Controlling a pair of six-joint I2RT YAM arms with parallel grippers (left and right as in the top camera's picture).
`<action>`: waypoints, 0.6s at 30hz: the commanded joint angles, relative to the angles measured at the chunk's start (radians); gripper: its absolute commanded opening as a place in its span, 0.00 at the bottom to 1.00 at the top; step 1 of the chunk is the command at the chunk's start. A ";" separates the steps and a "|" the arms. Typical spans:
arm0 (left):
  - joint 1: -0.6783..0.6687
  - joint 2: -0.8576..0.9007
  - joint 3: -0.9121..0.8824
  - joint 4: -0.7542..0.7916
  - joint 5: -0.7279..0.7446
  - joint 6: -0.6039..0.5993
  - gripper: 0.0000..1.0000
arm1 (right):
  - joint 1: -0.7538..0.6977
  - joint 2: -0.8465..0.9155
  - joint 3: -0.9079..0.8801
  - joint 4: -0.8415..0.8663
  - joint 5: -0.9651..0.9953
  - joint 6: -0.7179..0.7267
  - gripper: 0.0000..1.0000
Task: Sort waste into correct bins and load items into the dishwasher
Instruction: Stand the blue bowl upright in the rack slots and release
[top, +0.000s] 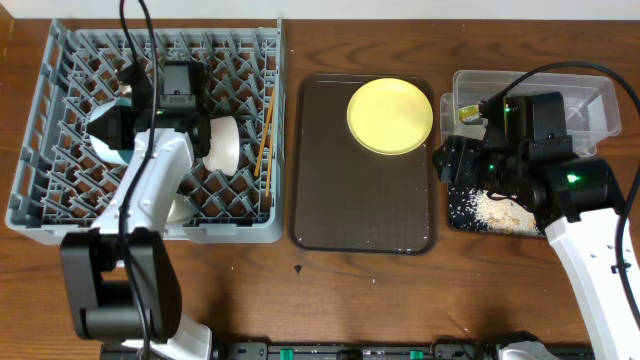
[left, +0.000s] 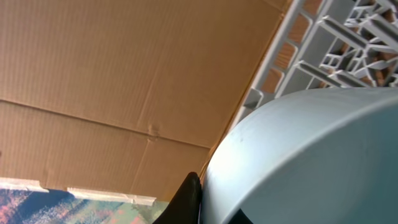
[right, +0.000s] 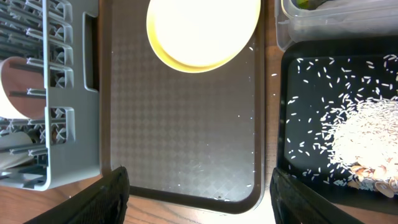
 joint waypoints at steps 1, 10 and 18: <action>-0.002 0.037 0.002 0.026 -0.008 0.011 0.07 | -0.004 -0.005 0.009 0.003 -0.005 0.009 0.71; -0.026 0.117 -0.001 0.031 0.050 0.010 0.08 | -0.004 -0.005 0.009 0.007 -0.005 0.009 0.70; -0.055 0.129 -0.001 0.045 0.101 0.010 0.13 | -0.004 -0.005 0.009 0.007 -0.005 0.009 0.71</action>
